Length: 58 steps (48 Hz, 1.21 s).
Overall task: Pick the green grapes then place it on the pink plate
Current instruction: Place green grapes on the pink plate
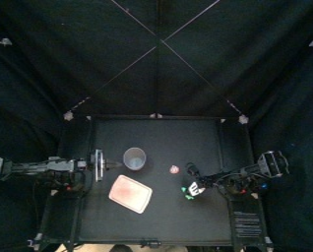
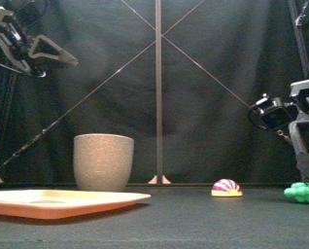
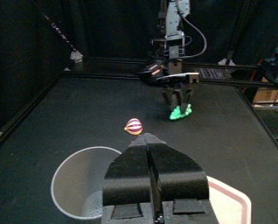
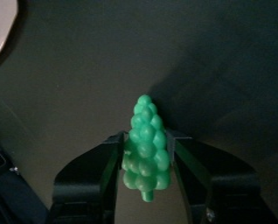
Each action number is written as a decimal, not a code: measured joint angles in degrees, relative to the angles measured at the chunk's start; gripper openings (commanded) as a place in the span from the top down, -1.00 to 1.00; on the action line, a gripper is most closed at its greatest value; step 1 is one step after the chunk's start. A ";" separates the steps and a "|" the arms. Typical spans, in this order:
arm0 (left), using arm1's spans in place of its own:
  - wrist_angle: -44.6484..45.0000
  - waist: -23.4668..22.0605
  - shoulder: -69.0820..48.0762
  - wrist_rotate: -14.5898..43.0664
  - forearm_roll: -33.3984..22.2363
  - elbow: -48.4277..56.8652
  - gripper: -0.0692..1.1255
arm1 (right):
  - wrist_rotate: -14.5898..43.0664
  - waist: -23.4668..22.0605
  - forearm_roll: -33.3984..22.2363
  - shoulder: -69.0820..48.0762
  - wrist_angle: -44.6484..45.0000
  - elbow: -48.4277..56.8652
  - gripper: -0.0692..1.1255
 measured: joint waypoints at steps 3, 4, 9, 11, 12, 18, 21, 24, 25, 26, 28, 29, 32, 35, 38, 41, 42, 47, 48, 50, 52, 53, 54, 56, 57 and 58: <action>0.09 0.09 0.00 0.00 -0.09 0.00 0.63 | 0.09 0.09 -0.09 0.18 0.09 -0.09 -0.13; 0.00 0.09 0.00 0.00 0.00 0.09 0.63 | 0.09 0.09 -0.09 0.26 0.09 -0.18 -0.13; 0.09 0.00 0.00 0.00 0.00 0.09 0.63 | -0.18 0.18 -0.79 0.44 0.09 -1.14 -0.13; 0.00 0.09 0.00 0.00 -0.09 0.00 0.63 | -0.44 0.09 -1.41 0.53 0.00 -1.93 -0.13; 0.09 0.09 0.00 0.00 -0.09 0.09 0.63 | -0.53 0.09 -1.85 0.53 -0.09 -2.55 -0.13; 0.00 0.00 0.00 0.00 0.00 0.00 0.63 | -0.62 0.00 -6.86 0.70 -1.23 -6.77 -0.13; -0.18 0.09 0.00 0.00 -0.09 0.09 0.63 | -0.62 -0.79 -10.72 1.41 -2.29 -9.58 -0.13; -0.35 0.09 0.00 0.00 -0.09 0.09 0.63 | -0.62 -1.49 -14.24 2.55 -3.60 -12.22 -0.13; -0.44 0.00 0.00 0.00 -0.09 0.09 0.63 | -0.70 -1.58 -15.47 2.99 -4.04 -13.01 -0.13; -0.53 0.00 0.00 0.00 -0.09 0.09 0.63 | -0.53 -1.85 -16.88 3.60 -4.75 -14.06 -0.13; -0.62 0.09 0.00 0.00 -0.09 0.09 0.63 | -0.53 -2.20 -19.07 4.92 -5.89 -15.73 -0.13; -0.62 0.09 0.00 0.00 -0.09 0.00 0.63 | -0.53 -2.46 -20.39 5.80 -6.77 -16.79 -0.13; -0.70 0.09 0.00 0.00 -0.09 0.09 0.63 | -0.53 -3.16 -23.91 8.88 -8.88 -20.04 -0.13; -0.70 0.09 0.00 0.00 -0.09 0.00 0.63 | -0.53 -3.60 -27.33 12.22 -10.46 -23.29 -0.13; -0.70 0.00 0.00 0.00 -0.09 0.09 0.63 | -0.53 -3.87 -30.15 15.47 -11.16 -26.46 -0.13; -0.70 0.09 0.00 0.00 -0.09 0.09 0.63 | -0.44 -4.04 -32.70 18.54 -11.43 -29.79 -0.13; -0.70 0.00 0.00 0.00 -0.09 0.00 0.63 | -0.35 -4.04 -33.66 20.04 -11.51 -31.38 -0.13; -0.70 0.09 0.00 0.00 -0.09 0.09 0.63 | -0.26 -4.04 -36.56 25.66 -11.60 -37.71 -0.13; -0.70 0.09 0.00 0.00 -0.09 0.09 0.63 | -0.26 -4.04 -36.91 26.63 -11.51 -38.67 -0.13; -0.70 0.09 0.00 0.00 -0.09 0.09 0.63 | -0.26 -4.04 -37.53 28.13 -11.25 -40.25 -0.13; -0.70 0.09 0.00 0.00 0.00 0.18 0.63 | -0.26 -4.04 -37.79 29.88 -10.63 -42.28 -0.13; -0.70 0.09 0.00 0.00 -0.09 0.18 0.63 | -0.26 -4.04 -37.88 30.59 -10.28 -43.07 -0.13; -0.70 0.00 0.00 0.00 -0.09 0.26 0.63 | -0.26 -4.04 -38.14 31.29 -9.76 -43.86 -0.13; -0.70 0.09 0.00 0.00 -0.09 0.44 0.63 | -0.26 -4.04 -38.14 32.34 -8.88 -45.18 -0.13; -0.70 0.09 0.00 0.00 -0.09 0.44 0.63 | -0.26 -4.04 -38.14 32.87 -8.35 -45.70 -0.13; -0.79 0.09 0.00 0.00 -0.09 0.53 0.63 | -0.26 -3.96 -38.14 33.31 -7.82 -46.32 -0.13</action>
